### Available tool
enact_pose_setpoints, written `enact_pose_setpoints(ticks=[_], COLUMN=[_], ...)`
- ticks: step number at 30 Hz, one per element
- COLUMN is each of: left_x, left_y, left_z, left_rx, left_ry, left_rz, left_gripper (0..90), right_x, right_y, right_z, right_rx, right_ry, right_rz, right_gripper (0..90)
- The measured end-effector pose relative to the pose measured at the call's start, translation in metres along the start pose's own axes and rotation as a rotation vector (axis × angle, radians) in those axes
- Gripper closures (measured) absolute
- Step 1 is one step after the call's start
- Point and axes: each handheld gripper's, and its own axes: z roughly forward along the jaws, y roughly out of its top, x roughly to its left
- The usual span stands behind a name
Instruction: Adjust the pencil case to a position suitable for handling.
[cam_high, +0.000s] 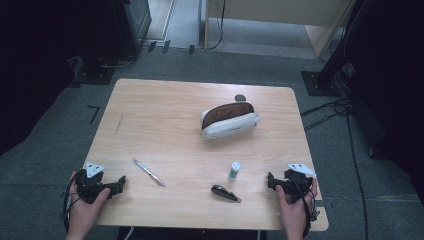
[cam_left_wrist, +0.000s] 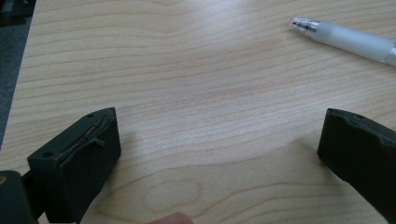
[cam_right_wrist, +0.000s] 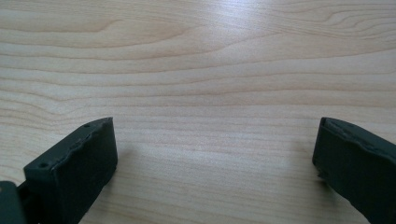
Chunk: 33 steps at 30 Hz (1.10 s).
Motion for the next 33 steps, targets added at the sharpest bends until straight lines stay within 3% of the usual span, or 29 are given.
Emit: enact_pose_setpoints(ticks=[4,7,9,10,14,17,20,21,26,33], left_x=[0.0,-0.001,-0.001,-0.001,-0.001,-0.001,-0.001,-0.001,-0.001,-0.001], left_y=[0.0,-0.001,0.0,0.0,0.0,0.0,0.0,0.0,0.0,0.0], left_z=[0.0,-0.001,-0.001,-0.001,-0.001,-0.001,-0.001,-0.001,-0.001,-0.001], left_rx=[0.0,0.0,0.0,0.0,0.0,0.0,0.0,0.0,0.0,0.001], left_ry=[0.003,0.008,0.008,0.008,0.008,0.008,0.008,0.008,0.008,0.007], left_rz=[-0.003,-0.01,-0.01,-0.01,-0.01,-0.01,-0.01,-0.01,-0.01,-0.009], left_gripper=[0.0,0.0,0.0,0.0,0.0,0.0,0.0,0.0,0.0,0.0], right_x=[0.0,0.002,0.005,0.005,0.008,0.022,0.027,0.031,0.037,0.052], right_y=[0.0,-0.003,-0.004,-0.002,0.004,0.023,0.032,0.043,0.063,0.089], right_z=[0.0,-0.003,-0.006,-0.009,-0.018,-0.031,-0.034,-0.037,-0.038,-0.035], right_rx=[-0.001,-0.003,-0.022,-0.006,-0.031,-0.064,-0.077,-0.09,-0.094,-0.095], right_ry=[-0.001,-0.043,-0.044,-0.04,-0.024,-0.038,-0.028,-0.005,0.038,0.05], right_rz=[0.0,0.04,0.033,0.047,0.057,0.0,-0.009,-0.007,-0.001,-0.038], right_gripper=[0.0,0.5,12.2,17.9,18.9,17.9,17.4,17.2,17.1,13.5])
